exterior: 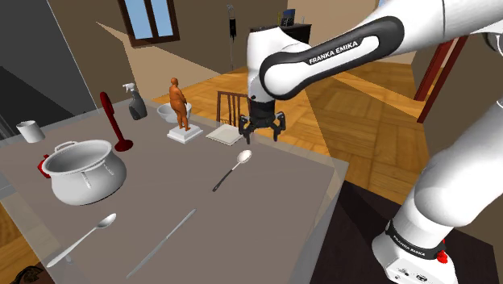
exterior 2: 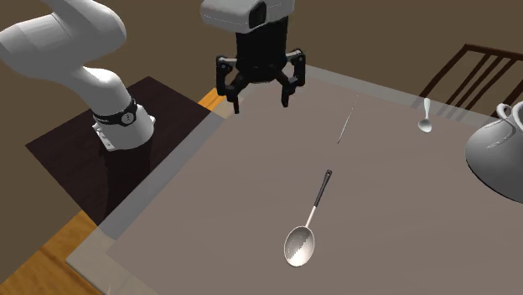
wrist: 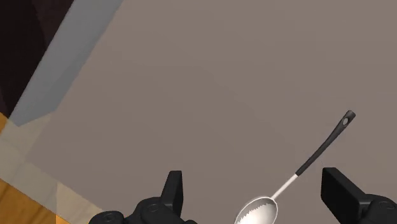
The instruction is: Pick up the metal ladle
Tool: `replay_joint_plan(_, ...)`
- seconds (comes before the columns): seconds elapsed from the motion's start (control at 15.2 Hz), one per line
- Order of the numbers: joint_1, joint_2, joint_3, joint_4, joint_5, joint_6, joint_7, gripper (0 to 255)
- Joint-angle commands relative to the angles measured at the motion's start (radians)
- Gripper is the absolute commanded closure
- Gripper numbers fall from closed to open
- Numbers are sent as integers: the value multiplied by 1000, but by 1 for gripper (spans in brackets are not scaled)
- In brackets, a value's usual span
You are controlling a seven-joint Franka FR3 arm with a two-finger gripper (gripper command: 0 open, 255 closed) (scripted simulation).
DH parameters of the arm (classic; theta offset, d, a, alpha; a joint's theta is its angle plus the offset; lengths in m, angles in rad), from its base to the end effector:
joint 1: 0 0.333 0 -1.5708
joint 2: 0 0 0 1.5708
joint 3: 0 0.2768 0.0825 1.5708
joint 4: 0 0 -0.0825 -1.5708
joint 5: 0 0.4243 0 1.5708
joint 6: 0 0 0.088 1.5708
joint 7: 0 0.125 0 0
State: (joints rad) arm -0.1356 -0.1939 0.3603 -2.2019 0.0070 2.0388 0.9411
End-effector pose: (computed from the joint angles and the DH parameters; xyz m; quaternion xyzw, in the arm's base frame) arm 0.5257 0.1210 0.3866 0.9345 -0.3545 0.0247 0.0207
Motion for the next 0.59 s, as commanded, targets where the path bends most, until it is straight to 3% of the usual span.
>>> replay_joint_plan(0.0,-10,82,21,41,-29,23,105,0)
replay_joint_plan(0.53,1,426,11,256,-162,68,460,0)
